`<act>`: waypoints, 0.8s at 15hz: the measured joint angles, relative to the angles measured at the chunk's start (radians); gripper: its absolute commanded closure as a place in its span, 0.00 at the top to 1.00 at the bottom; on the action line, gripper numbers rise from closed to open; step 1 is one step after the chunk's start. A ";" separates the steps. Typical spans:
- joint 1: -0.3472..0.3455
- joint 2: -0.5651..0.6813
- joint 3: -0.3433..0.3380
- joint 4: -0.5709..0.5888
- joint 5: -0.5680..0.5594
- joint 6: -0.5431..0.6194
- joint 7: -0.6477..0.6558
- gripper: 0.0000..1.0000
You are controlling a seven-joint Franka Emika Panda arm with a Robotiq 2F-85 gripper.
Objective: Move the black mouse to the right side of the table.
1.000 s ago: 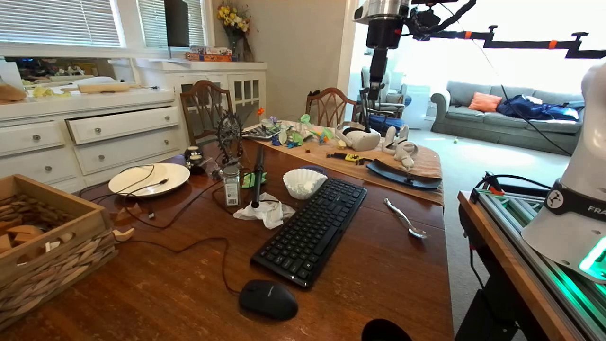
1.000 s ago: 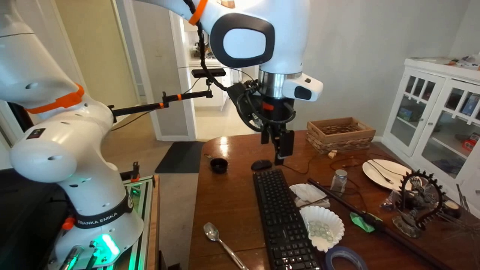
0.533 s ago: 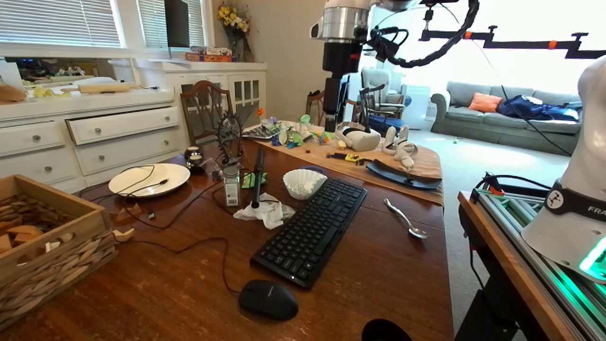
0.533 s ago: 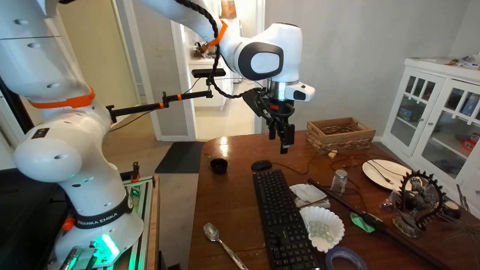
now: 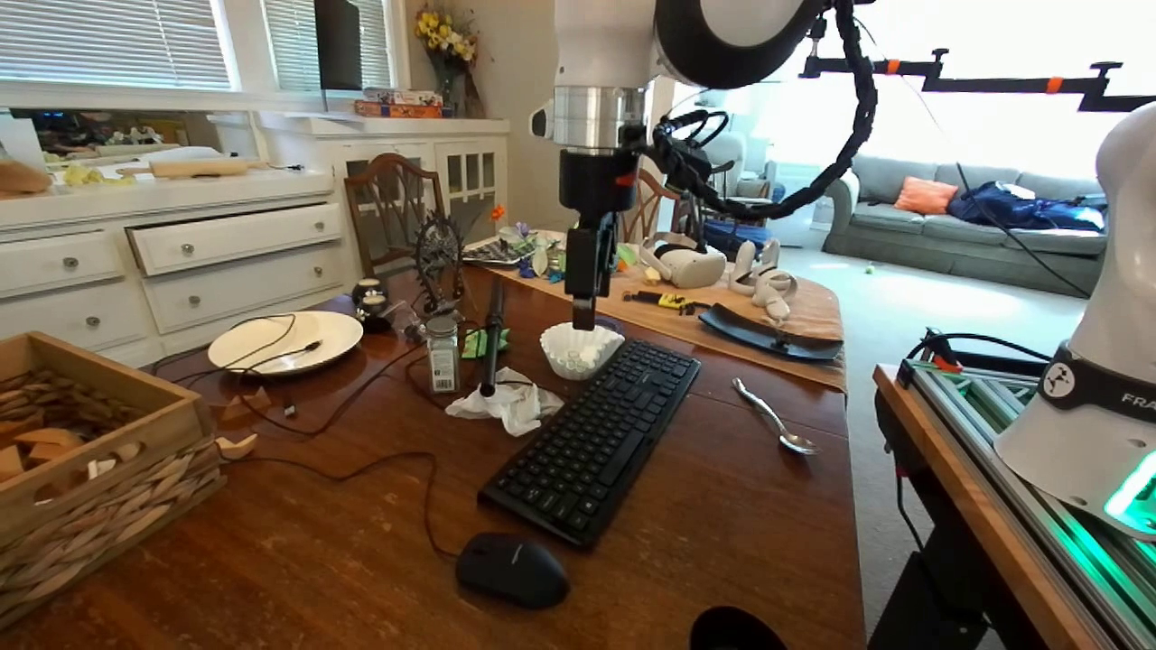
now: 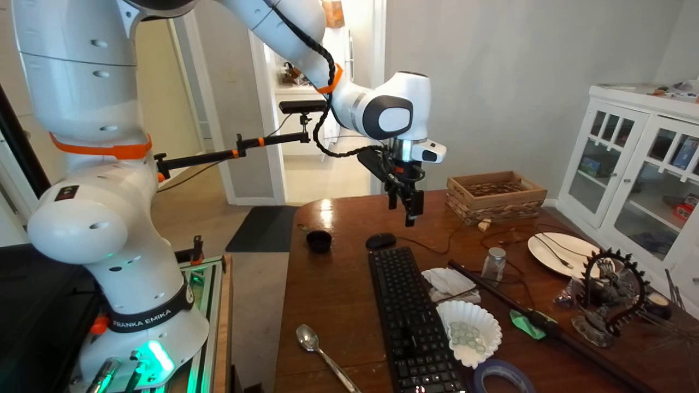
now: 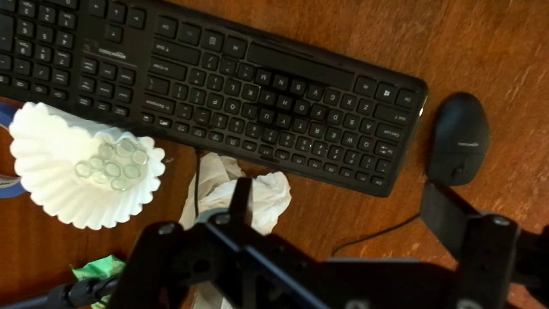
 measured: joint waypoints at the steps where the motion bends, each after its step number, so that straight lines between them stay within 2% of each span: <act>1: 0.002 0.002 0.000 0.001 0.000 0.000 0.000 1.00; 6: -0.006 -0.007 -0.010 0.003 0.000 0.000 -0.002 1.00; 12: 0.028 0.074 0.034 0.037 0.041 0.179 -0.029 1.00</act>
